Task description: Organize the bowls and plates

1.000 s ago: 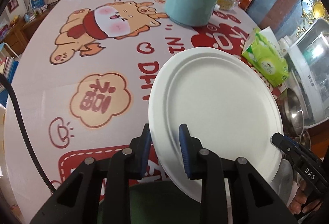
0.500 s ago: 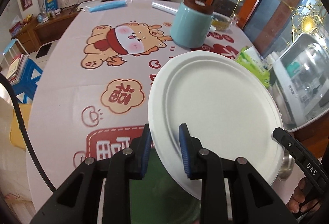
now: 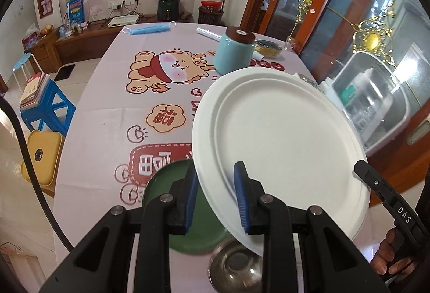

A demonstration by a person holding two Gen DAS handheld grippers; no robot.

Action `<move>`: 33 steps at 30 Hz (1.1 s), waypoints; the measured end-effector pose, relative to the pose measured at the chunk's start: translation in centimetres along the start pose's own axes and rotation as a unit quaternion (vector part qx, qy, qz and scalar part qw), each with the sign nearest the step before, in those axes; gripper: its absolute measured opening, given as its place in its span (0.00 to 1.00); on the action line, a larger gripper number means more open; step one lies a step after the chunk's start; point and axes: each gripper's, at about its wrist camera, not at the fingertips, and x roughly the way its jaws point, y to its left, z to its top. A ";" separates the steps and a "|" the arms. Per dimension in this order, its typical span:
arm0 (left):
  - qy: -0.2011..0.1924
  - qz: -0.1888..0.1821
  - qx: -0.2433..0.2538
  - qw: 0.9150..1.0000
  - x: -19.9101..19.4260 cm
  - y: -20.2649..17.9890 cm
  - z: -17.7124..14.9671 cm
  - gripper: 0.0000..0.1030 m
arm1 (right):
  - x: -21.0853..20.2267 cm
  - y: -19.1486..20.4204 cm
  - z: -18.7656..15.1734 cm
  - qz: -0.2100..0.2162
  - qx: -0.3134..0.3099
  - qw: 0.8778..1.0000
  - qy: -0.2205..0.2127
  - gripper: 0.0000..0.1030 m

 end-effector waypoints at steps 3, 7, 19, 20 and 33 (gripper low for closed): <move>-0.006 -0.002 0.005 1.000 -1.7 -0.9 -1.2 0.24 | -2.0 -0.1 -1.0 0.000 -0.002 1.000 -0.008 0.26; -0.014 -0.011 0.018 1.000 -4.0 -2.1 -2.9 0.24 | -4.9 -0.2 -2.1 0.000 -0.006 1.000 -0.021 0.26; -0.010 -0.036 0.043 0.998 -6.9 -6.4 -7.8 0.24 | -11.9 -2.7 -6.1 -0.017 -0.018 0.999 -0.048 0.26; -0.007 -0.040 0.043 0.998 -6.9 -6.8 -8.3 0.24 | -12.3 -2.9 -6.4 -0.021 -0.020 0.998 -0.047 0.26; 0.025 -0.050 0.057 0.997 -5.1 -10.8 -15.5 0.25 | -14.6 -7.2 -11.3 -0.062 -0.047 0.997 -0.012 0.26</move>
